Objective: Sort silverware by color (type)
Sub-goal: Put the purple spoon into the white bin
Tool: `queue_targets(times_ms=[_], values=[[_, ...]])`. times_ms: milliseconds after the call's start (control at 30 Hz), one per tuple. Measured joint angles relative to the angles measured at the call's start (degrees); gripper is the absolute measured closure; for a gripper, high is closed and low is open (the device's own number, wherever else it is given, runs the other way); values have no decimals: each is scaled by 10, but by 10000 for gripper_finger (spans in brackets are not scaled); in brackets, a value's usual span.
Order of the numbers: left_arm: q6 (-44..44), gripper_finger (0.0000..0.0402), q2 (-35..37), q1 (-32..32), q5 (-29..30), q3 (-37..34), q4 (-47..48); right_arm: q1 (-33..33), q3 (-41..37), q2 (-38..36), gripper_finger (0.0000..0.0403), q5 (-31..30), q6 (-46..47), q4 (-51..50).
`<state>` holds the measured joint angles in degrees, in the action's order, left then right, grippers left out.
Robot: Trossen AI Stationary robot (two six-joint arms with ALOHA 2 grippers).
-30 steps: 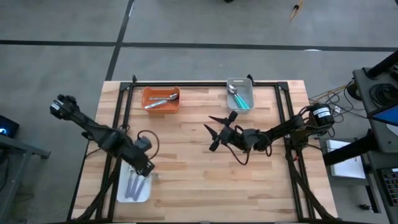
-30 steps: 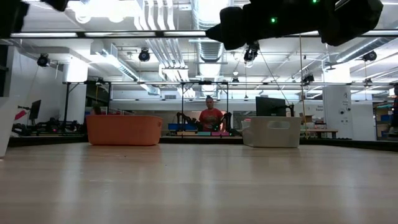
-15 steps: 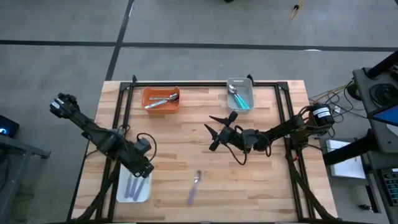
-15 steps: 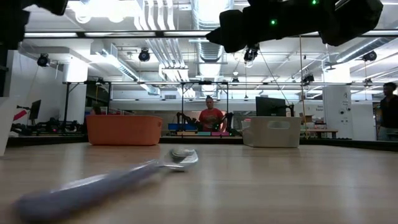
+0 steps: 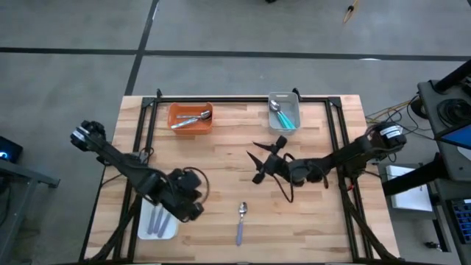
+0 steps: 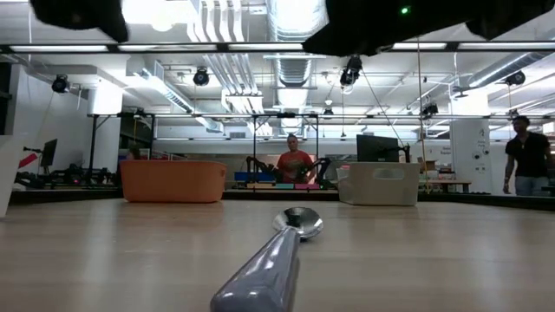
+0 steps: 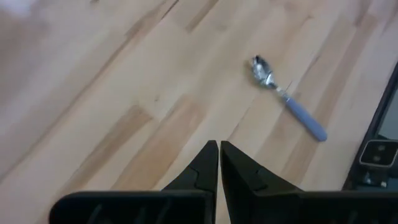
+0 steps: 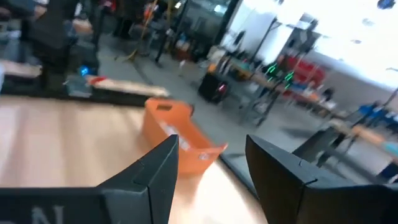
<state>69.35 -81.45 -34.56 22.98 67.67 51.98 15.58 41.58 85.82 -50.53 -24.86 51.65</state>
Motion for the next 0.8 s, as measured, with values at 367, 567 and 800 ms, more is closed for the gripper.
queue_targets(times_ms=[367, 567, 800], values=[[-9, 402, -206, 4, 17, 201, 1, 49, 0, -157, 252, 67, 342, -436], [31, 402, -327, 0, 16, 311, 5, 78, 0, -238, 272, 90, 447, -573], [53, 402, -437, -3, 16, 444, 72, 157, -10, -286, 298, 59, 459, -585]])
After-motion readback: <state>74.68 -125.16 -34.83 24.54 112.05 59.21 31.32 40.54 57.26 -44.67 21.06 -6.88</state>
